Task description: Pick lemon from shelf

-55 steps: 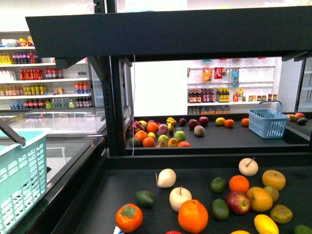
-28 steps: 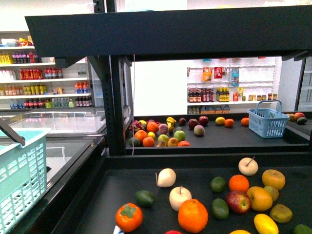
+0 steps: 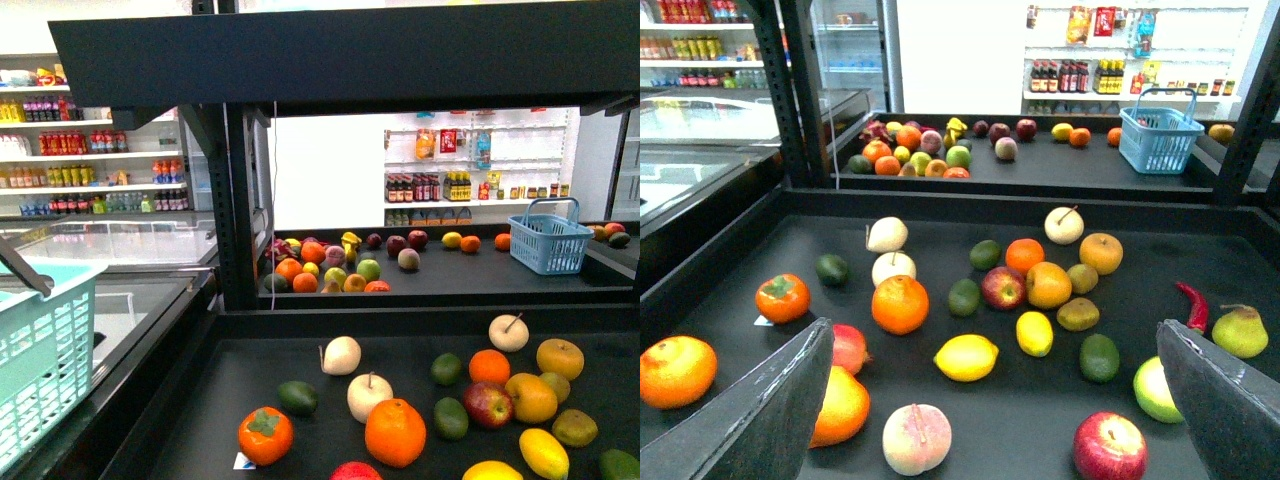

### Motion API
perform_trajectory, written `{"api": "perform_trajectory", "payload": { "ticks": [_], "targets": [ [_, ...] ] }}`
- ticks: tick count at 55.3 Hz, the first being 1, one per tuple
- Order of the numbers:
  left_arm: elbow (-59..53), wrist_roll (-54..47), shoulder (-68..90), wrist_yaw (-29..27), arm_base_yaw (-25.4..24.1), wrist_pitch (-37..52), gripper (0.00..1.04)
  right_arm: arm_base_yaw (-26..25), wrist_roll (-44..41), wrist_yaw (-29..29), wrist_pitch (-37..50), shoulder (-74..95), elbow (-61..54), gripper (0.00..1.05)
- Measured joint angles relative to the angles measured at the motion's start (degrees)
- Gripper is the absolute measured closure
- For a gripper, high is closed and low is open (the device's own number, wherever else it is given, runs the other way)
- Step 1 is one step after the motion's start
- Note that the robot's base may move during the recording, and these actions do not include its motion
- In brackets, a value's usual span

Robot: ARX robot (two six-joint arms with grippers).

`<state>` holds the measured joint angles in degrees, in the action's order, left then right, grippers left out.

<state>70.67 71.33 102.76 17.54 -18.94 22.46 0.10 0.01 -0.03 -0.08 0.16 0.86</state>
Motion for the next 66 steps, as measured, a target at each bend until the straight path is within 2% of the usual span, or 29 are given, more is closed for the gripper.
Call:
{"api": "perform_trajectory", "payload": {
  "ticks": [5,15,27,32,40,55,66],
  "targets": [
    [-0.1,-0.2,-0.1,0.9,0.0,0.0,0.86,0.0,0.0,0.0,0.0,0.0,0.0,0.07],
    [-2.6,-2.1,-3.7,3.0,0.7,0.0,0.87,0.0,0.0,0.0,0.0,0.0,0.0,0.07],
    [-7.1,-4.4,-13.5,10.1,3.6,-0.9,0.92,0.0,0.0,0.0,0.0,0.0,0.0,0.07],
    [-8.6,-6.7,-18.5,13.4,7.1,-1.9,0.93,0.0,0.0,0.0,0.0,0.0,0.0,0.07],
    [-11.6,-8.0,-21.2,14.1,14.0,-1.4,0.93,0.0,0.0,0.0,0.0,0.0,0.0,0.07],
    [-14.4,-4.6,-17.7,10.4,27.3,3.9,0.93,0.0,0.0,0.0,0.0,0.0,0.0,0.07],
    [-11.9,-3.3,-9.9,7.5,34.5,6.7,0.93,0.0,0.0,0.0,0.0,0.0,0.0,0.07]
  ]
}}
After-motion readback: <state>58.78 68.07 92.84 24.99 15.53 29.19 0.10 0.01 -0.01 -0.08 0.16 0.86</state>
